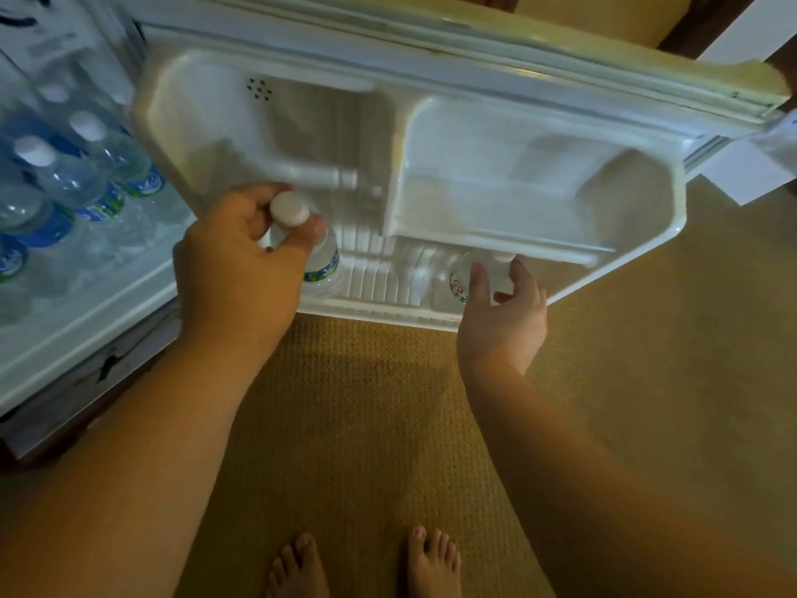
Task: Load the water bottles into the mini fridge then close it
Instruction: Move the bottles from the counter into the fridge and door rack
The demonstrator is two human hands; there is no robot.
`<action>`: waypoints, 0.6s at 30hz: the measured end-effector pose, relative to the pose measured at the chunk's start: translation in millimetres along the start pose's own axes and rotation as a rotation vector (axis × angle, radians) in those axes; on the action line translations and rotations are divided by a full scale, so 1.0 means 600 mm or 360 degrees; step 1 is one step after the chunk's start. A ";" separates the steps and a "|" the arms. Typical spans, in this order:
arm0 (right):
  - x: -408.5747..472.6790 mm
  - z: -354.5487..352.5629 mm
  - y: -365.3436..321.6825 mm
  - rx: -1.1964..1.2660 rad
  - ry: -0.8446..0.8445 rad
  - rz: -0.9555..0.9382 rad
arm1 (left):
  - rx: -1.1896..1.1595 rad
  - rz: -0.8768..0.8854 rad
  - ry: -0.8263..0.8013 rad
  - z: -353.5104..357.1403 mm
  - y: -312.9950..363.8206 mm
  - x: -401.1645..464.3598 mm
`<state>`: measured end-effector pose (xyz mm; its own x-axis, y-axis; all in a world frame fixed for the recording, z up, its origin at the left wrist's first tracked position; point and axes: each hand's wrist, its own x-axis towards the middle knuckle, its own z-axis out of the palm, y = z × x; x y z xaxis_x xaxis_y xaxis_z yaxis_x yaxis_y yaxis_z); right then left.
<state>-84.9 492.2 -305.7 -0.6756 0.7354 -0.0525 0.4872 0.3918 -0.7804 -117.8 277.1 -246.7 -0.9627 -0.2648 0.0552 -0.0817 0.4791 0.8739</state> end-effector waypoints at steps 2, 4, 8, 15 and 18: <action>-0.011 -0.001 -0.001 -0.0001 -0.0048 0.0011 | -0.0009 0.0025 -0.0061 0.010 0.003 0.016; -0.027 -0.005 0.002 0.0004 -0.0082 0.0016 | -0.0044 0.0028 -0.0138 0.021 0.001 0.028; -0.052 -0.009 0.011 -0.0034 -0.0118 0.0002 | -0.0009 0.0007 -0.0239 0.049 -0.015 0.038; -0.065 -0.036 0.028 -0.0109 -0.0196 -0.0060 | 0.0119 -0.0016 -0.0340 0.104 -0.031 0.025; -0.062 -0.056 0.036 -0.0148 -0.0275 -0.0154 | 0.0131 0.0018 -0.0378 0.121 -0.030 0.021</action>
<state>-30.8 492.1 -299.5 -0.8026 0.5893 -0.0923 0.4588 0.5112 -0.7268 -147.3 325.8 -296.7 -0.9965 -0.0596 -0.0585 -0.0817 0.5503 0.8310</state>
